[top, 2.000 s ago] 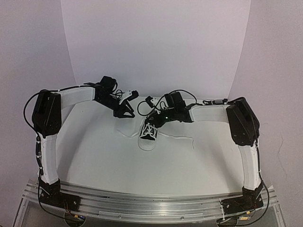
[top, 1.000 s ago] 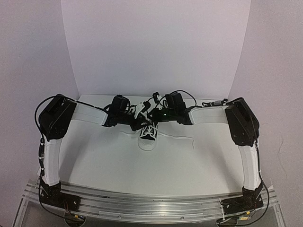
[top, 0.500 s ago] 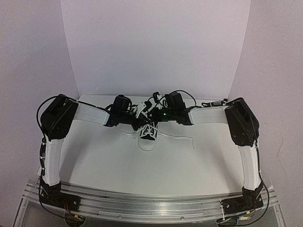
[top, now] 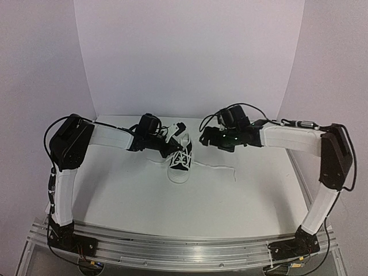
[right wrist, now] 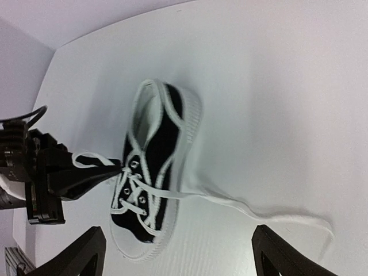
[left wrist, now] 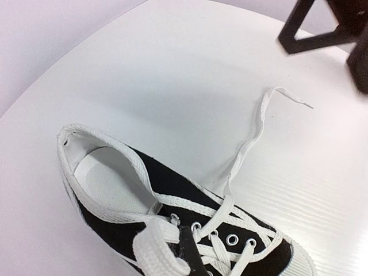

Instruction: Tie the shoes

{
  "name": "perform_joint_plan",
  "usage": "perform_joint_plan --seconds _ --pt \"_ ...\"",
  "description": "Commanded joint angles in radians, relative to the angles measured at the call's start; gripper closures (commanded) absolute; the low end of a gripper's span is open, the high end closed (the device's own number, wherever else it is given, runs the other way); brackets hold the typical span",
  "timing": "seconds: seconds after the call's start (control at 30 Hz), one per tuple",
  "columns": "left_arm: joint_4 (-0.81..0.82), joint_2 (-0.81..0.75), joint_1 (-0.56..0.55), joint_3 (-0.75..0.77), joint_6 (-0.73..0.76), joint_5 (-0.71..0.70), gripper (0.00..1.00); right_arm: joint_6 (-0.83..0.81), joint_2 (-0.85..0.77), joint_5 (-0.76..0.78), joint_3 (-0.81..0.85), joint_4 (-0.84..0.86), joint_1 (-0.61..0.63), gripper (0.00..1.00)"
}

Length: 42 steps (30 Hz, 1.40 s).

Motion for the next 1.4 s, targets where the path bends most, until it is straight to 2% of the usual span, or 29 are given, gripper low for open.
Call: perform_joint_plan --seconds 0.0,0.1,0.17,0.27,0.57,0.83,0.93,1.03,1.2,1.27,1.37 --pt "-0.069 -0.012 -0.003 0.07 0.048 0.017 1.0 0.146 -0.094 0.221 -0.009 -0.553 -0.045 0.14" --pt "-0.106 -0.013 -0.003 0.08 0.052 0.027 1.0 0.164 -0.044 0.205 0.006 -0.691 -0.045 0.15" --pt "-0.119 -0.015 -0.003 0.081 0.052 0.033 1.0 0.169 -0.009 0.188 0.0 -0.697 -0.046 0.16" --pt "-0.123 -0.019 -0.003 0.075 0.047 0.045 1.0 0.171 0.047 0.18 0.014 -0.697 -0.054 0.25" --pt "-0.139 -0.021 -0.003 0.083 0.036 0.084 1.0 0.136 0.179 0.163 0.046 -0.677 -0.099 0.4" --pt "-0.173 -0.026 -0.003 0.086 0.05 0.083 1.0 0.089 0.223 0.082 0.005 -0.554 -0.148 0.63" --pt "-0.174 -0.024 -0.003 0.088 0.057 0.083 1.0 0.037 0.247 0.073 0.036 -0.535 -0.157 0.87" --pt "-0.175 -0.024 -0.003 0.088 0.061 0.084 1.0 0.0 0.268 0.068 0.061 -0.527 -0.174 0.98" --pt "-0.194 -0.028 -0.004 0.089 0.082 0.101 1.0 -0.047 0.246 0.077 0.115 -0.523 -0.208 1.0" --pt "-0.209 -0.027 -0.004 0.096 0.094 0.114 1.0 -0.065 0.234 0.084 0.201 -0.521 -0.211 1.0" --pt "-0.231 -0.027 -0.007 0.109 0.113 0.134 1.0 -0.094 0.278 -0.002 0.418 -0.509 -0.203 1.0"
